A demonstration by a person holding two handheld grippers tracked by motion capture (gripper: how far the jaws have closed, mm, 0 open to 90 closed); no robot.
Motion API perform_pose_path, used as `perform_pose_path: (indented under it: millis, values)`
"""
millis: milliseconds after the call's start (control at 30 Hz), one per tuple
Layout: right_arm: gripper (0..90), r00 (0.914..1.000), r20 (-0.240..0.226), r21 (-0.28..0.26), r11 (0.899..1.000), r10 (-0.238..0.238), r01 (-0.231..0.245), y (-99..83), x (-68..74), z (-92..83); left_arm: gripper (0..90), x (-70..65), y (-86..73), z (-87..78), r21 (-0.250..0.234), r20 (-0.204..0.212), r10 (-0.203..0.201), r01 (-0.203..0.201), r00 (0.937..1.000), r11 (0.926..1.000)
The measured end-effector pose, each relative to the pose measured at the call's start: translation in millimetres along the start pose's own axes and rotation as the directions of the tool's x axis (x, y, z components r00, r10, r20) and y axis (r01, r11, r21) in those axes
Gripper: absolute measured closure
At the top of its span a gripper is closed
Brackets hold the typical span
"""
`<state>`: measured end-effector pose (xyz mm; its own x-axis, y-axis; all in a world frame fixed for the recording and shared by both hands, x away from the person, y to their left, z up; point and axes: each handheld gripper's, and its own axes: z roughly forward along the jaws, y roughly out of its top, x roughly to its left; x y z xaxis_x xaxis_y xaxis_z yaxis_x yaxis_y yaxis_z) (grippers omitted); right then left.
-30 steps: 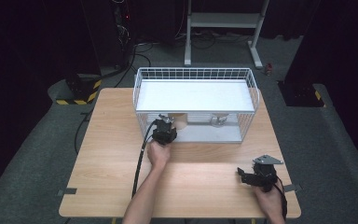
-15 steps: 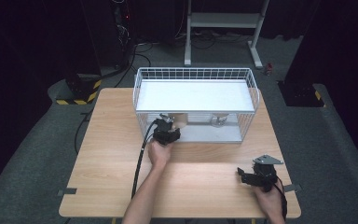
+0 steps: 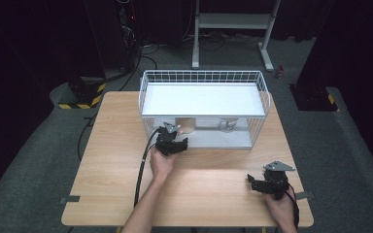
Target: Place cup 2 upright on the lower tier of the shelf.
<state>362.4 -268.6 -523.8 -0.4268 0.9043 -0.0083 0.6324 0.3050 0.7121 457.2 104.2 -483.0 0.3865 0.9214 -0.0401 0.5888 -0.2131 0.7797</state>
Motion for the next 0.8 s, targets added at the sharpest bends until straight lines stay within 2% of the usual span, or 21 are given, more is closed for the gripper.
perform_pose_path:
  millis: [133, 500, 800]
  values:
    - [17.8, 1.0000, 0.000, 0.002, 1.000, 0.004, -0.004, 0.0, 0.3, -0.1, 31.8, 1.2, -1.1, -5.9, -0.006, 0.002, 0.012, -0.012, 0.9999, 0.9999]
    - [17.8, 1.0000, 0.000, 0.000, 1.000, 0.000, 0.000, 0.0, 0.0, 0.0, 30.0, 1.8, -3.2, -16.1, -0.024, 0.035, -0.002, 0.003, 0.9994, 0.9997]
    - [17.8, 1.0000, 0.000, 0.001, 1.000, 0.003, -0.003, 0.0, 0.2, -0.1, 28.8, 3.8, -3.8, -26.1, -0.034, 0.045, -0.002, 0.003, 0.9990, 0.9994]
